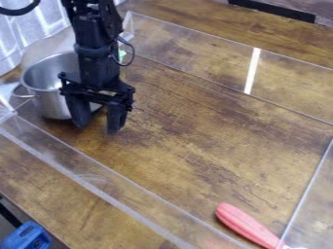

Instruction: Put the green object in the silver pot

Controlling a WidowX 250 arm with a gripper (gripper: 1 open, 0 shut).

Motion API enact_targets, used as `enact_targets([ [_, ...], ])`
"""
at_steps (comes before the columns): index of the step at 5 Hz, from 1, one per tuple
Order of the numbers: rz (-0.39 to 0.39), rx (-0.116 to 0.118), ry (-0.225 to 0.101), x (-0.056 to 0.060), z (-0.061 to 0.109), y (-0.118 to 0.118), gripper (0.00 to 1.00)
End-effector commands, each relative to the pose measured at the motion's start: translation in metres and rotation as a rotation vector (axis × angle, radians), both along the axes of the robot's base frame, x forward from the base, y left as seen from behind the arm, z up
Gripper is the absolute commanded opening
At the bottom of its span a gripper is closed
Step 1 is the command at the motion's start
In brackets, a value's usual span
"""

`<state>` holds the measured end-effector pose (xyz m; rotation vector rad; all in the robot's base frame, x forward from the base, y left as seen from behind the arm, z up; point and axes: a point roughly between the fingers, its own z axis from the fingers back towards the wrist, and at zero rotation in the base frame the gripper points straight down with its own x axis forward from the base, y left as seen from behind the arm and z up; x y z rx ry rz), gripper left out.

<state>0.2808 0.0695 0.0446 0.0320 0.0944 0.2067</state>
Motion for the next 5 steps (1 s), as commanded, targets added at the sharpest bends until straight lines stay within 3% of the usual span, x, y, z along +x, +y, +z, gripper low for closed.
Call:
enact_targets([
  [1,0.04,0.017,-0.092,0.003,0.031,0.015,1.0],
  [5,0.044,0.009,-0.137,-0.002,0.068,0.024,1.0],
])
